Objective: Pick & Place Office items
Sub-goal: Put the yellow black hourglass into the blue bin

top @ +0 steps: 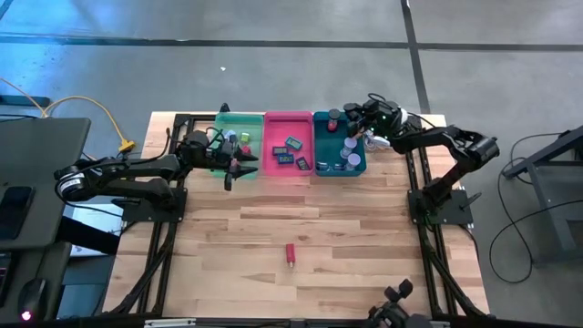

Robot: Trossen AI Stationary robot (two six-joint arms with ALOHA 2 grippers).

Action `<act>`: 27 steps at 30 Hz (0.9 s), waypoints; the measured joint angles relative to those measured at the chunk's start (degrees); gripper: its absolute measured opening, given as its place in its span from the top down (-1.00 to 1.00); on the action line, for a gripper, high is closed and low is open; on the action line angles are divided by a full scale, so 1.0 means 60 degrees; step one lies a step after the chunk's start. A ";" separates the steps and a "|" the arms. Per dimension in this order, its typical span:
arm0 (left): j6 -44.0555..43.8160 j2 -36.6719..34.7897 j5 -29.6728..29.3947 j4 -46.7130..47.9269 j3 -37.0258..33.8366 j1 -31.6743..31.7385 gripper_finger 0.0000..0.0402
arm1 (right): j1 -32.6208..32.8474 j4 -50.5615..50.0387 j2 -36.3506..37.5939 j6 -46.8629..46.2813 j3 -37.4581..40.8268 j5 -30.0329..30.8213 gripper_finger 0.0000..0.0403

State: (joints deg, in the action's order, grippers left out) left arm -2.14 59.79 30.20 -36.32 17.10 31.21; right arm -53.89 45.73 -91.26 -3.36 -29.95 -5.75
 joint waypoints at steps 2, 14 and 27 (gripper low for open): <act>-0.0052 0.0000 0.0000 0.0055 0.0000 0.0000 0.18 | 0.0068 -0.0171 0.0000 -0.0037 0.0000 0.0212 0.17; -0.0088 0.0000 0.0000 0.0194 0.0000 0.0002 0.18 | 0.0364 -0.0534 -0.0004 -0.0157 0.0000 0.1010 0.10; -0.0151 0.0000 0.0000 0.0194 0.0000 0.0000 0.18 | 0.0361 -0.0517 -0.0004 -0.0088 0.0000 0.1289 0.12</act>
State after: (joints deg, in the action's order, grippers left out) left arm -3.05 59.79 30.20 -35.16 17.10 31.21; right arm -51.72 42.63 -91.29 -3.88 -29.95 1.98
